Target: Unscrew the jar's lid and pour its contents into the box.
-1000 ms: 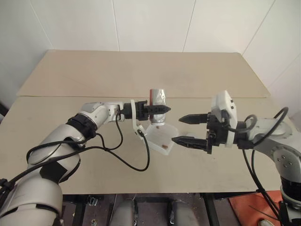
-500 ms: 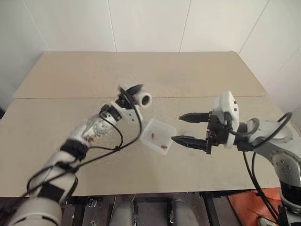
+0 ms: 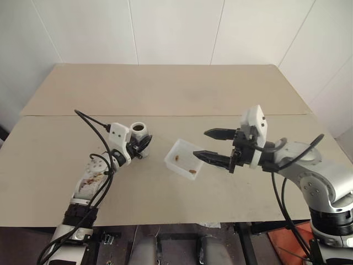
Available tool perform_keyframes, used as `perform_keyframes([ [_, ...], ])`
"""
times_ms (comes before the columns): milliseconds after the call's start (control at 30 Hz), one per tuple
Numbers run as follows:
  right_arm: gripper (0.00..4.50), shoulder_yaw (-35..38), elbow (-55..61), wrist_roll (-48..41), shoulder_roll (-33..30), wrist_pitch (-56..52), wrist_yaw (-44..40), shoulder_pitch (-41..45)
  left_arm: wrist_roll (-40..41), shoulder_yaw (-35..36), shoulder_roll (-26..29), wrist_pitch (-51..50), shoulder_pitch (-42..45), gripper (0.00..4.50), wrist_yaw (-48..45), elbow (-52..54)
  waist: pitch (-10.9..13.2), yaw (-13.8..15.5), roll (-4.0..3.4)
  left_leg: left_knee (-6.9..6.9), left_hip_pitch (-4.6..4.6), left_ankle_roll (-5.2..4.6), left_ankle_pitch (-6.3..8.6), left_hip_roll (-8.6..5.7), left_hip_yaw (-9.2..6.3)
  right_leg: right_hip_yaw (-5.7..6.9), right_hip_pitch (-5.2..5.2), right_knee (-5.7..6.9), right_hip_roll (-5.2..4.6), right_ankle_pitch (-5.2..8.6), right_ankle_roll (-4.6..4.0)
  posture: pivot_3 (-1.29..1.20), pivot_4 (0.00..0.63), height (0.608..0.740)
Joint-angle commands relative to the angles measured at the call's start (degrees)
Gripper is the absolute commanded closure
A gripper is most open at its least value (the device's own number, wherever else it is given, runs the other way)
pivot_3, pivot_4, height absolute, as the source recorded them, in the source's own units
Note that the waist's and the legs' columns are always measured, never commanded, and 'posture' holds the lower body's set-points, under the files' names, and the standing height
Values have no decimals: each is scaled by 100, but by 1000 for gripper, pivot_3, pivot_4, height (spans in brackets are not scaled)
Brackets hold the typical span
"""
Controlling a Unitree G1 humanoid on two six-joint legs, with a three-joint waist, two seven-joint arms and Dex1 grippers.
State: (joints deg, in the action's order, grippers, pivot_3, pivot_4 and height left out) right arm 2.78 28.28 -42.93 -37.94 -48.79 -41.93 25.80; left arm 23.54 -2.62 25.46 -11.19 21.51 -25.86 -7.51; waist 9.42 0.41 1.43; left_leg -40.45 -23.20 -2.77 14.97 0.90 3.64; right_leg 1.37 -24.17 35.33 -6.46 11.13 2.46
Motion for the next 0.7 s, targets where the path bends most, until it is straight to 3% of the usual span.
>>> perform_keyframes([
  [33, 0, 89, 77, 29, -37, 190, -35, 91, -210, 120, -64, 156, -47, 910, -105, 125, 0, 7, 0, 0, -1, 0, 0, 0, 0, 0, -1, 0, 0, 0, 0, 0, 150, 740],
  [133, 0, 100, 85, 68, -106, 208, -87, 74, -276, 240, -63, 126, -205, 17, -143, 259, 0, 11, 0, 1, -3, 0, 0, 0, 1, -2, -3, -2, 0, 0, 0, 0, 150, 740],
  [300, 0, 201, 59, 125, -318, 262, -285, -87, -92, 619, 283, -150, -996, 17, -428, 1295, 0, -19, 0, 13, -4, -1, 1, 4, 3, -8, -10, -8, 0, 0, -1, 0, 150, 740],
  [467, 0, 440, -205, 383, -855, 649, -800, -542, 347, 1501, 1071, -480, -2358, 17, -989, 2709, 0, -28, -1, 27, -4, -1, 2, 13, 5, -11, -12, -23, -3, 0, -2, 0, 150, 740],
  [700, 0, 684, -957, 974, -1382, 1585, -1475, -1118, 1366, 3211, 2093, -313, -3806, 17, -2936, 3374, -1, 22, -3, 34, 4, 1, 2, 16, 14, -14, -11, -30, -4, 8, -14, 0, 150, 740],
])
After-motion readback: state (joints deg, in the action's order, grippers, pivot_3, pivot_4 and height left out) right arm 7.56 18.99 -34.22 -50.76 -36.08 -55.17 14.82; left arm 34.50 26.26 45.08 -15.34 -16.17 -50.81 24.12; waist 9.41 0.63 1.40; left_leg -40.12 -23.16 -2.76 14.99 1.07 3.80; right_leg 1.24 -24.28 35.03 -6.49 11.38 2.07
